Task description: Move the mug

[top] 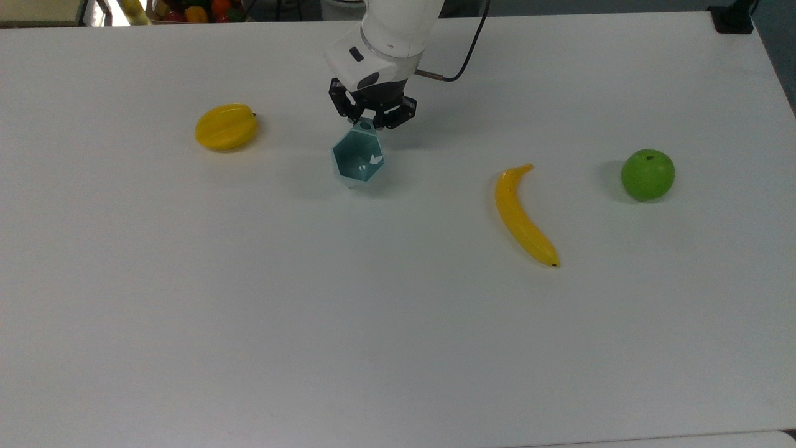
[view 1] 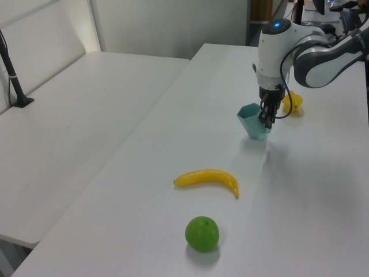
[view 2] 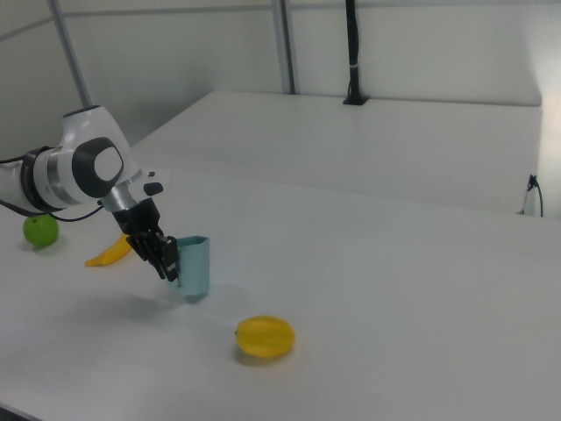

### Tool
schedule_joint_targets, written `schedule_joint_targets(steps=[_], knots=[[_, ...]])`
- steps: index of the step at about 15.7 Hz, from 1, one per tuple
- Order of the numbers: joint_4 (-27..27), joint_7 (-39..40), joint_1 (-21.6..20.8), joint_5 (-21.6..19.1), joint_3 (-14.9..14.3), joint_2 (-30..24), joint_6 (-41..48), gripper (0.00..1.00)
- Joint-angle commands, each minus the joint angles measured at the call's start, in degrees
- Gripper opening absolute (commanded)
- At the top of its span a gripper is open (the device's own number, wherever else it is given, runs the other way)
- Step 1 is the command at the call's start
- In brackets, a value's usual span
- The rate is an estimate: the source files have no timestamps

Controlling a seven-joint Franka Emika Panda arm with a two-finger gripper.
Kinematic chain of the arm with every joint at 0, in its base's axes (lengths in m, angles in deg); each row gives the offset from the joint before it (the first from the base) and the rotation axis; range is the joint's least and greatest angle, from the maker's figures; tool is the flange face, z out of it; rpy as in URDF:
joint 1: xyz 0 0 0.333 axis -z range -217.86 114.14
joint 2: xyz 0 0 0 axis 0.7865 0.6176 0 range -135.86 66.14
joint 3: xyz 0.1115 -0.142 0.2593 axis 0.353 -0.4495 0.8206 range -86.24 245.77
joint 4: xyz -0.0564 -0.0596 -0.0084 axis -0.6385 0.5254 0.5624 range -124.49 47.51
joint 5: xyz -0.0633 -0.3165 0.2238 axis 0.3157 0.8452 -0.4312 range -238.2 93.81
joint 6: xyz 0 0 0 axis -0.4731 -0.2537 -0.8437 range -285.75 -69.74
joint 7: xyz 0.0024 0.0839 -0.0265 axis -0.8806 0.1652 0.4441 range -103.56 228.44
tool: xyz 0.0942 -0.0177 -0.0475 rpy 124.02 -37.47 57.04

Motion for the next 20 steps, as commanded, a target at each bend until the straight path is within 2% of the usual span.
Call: schedule_joint_targets(steps=[1, 2, 3, 8, 13, 16, 20], knots=[[-1.81, -0.46, 1.05, 0.00, 0.94, -2.36, 3.20, 0.73], [-1.72, -0.46, 0.87, 0.00, 0.94, -2.44, 3.73, 0.92], [-1.64, -0.46, 0.61, 0.00, 0.94, -2.44, 4.96, 1.00], [2.14, 2.16, 0.26, -0.26, 1.12, -3.67, 11.46, 1.00], [13.63, 13.41, 1.13, -8.60, 0.07, -4.20, 20.86, 1.00], [18.74, 15.97, 1.92, -11.86, -3.18, -5.34, 22.72, 1.00], [23.14, 24.49, 1.93, -18.36, -8.89, -7.28, 27.45, 1.00]])
